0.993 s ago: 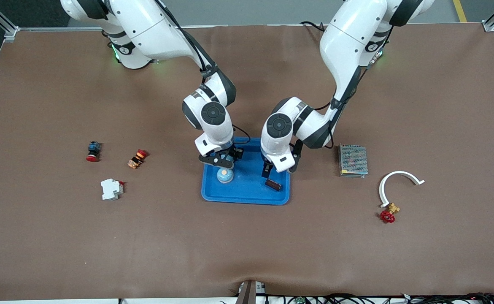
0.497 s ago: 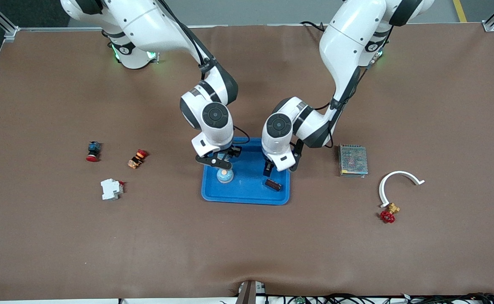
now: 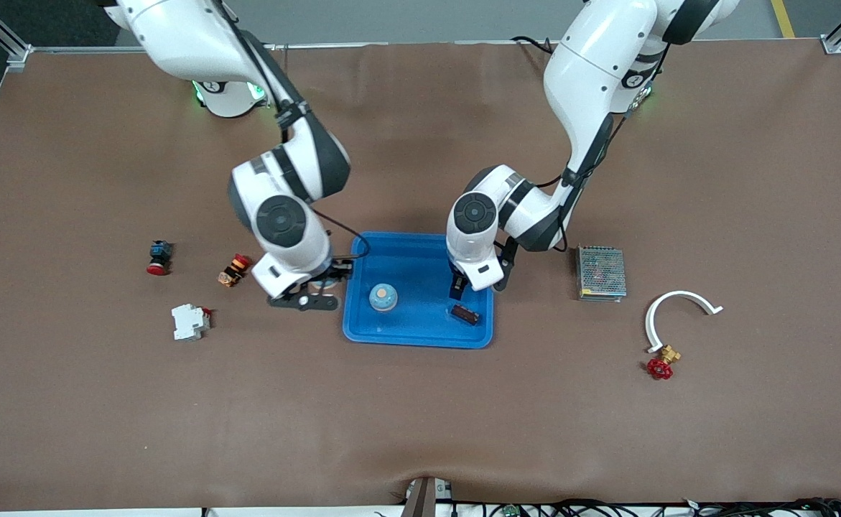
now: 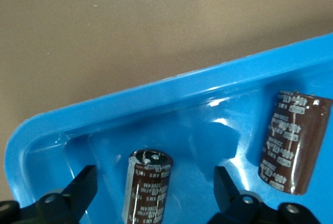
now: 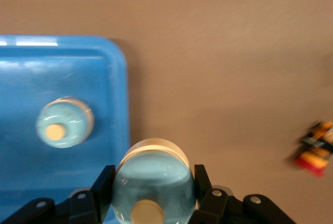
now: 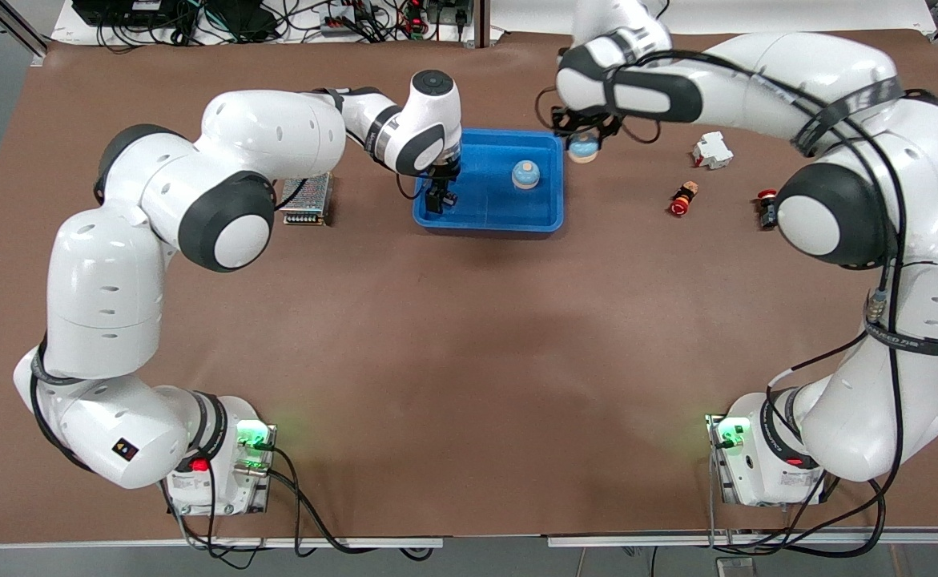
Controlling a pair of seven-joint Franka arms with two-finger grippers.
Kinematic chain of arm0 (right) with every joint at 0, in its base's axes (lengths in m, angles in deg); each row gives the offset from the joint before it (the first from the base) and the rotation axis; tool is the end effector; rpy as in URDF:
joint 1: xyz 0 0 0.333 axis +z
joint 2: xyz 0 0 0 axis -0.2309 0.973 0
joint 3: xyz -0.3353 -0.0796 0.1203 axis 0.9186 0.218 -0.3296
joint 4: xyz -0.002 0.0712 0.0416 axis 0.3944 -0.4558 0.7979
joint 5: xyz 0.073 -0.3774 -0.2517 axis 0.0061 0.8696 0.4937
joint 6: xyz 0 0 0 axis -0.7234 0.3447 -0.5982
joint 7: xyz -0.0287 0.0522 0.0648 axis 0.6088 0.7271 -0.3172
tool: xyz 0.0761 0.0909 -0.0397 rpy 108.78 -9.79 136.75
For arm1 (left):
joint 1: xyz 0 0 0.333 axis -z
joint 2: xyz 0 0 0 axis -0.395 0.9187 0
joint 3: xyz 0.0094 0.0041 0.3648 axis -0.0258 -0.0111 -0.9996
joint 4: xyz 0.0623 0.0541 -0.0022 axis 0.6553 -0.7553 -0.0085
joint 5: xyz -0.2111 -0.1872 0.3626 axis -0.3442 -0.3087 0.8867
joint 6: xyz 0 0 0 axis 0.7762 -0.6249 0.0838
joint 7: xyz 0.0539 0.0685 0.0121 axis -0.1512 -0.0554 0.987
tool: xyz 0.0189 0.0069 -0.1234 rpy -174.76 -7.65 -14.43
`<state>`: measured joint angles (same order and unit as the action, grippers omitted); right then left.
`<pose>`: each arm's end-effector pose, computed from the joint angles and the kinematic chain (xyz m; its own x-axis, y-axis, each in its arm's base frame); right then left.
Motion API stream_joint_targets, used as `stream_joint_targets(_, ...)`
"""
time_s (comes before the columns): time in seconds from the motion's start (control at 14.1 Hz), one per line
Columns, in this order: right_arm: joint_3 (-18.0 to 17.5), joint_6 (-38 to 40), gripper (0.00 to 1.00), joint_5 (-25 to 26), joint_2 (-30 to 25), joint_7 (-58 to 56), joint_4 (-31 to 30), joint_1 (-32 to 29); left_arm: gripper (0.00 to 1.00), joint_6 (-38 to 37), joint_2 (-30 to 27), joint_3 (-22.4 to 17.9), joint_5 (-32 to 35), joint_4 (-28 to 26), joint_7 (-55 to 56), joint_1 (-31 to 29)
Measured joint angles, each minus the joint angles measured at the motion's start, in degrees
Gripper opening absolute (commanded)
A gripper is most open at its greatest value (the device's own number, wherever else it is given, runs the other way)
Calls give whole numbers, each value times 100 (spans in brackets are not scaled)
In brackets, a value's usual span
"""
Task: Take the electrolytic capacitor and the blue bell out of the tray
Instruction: 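Carry the bell toward the white breaker while the left gripper lifts the capacitor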
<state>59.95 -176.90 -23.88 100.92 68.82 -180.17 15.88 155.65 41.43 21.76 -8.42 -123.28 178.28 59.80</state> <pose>0.6701 0.3460 0.3021 0.9948 -0.0278 -0.0976 -0.0218 -0.9978 0.0621 0.5838 -0.4918 0.1424 0.3267 0.9451 -0.0066 0.9450 -0.3268 -0.0156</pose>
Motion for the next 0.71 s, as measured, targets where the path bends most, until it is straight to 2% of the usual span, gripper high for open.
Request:
stream_joint_targets(0.14, 4, 29, 0, 0, -30, -554, 0, -313, 32, 8, 0, -8, 3, 0, 0, -6)
stream_joint_targets(0.28, 6, 18, 0, -3, -28, -1074, -14, -637, 25, 38, -7, -19, 4, 2, 0, -10)
stream_joint_targets(0.35, 5, -30, 0, -4, -27, -1316, -30, -798, 15, 50, -16, -22, 6, 4, 0, -13)
stream_joint_targets(0.71, 3, -1103, 0, -5, 5, -2098, -614, -1240, 13, 51, -22, -25, 7, 18, 0, -17)
